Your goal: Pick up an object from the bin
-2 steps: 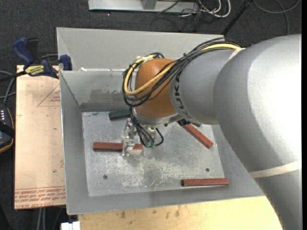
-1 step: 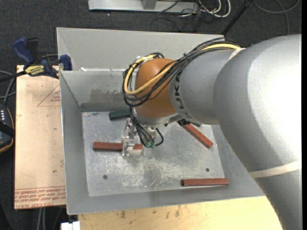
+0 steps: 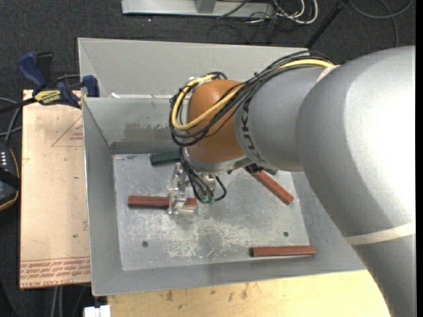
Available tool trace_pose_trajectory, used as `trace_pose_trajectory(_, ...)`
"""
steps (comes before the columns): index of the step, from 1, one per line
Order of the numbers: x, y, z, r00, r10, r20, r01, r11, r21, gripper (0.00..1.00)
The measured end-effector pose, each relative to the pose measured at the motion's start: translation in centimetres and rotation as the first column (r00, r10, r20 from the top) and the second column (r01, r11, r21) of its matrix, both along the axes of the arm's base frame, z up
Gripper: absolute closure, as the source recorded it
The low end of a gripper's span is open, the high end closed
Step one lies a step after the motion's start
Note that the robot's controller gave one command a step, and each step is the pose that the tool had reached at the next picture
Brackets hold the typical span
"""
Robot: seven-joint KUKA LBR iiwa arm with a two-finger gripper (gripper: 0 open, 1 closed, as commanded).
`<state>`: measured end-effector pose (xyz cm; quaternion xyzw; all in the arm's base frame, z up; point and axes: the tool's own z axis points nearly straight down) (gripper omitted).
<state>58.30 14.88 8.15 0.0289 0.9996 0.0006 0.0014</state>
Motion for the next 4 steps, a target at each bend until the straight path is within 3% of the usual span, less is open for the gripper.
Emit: trace_pose_trajectory(4, -0.1, 0.0, 5.1, 1.0, 0.001, -0.003, -0.001, 1.0, 0.0, 1.0)
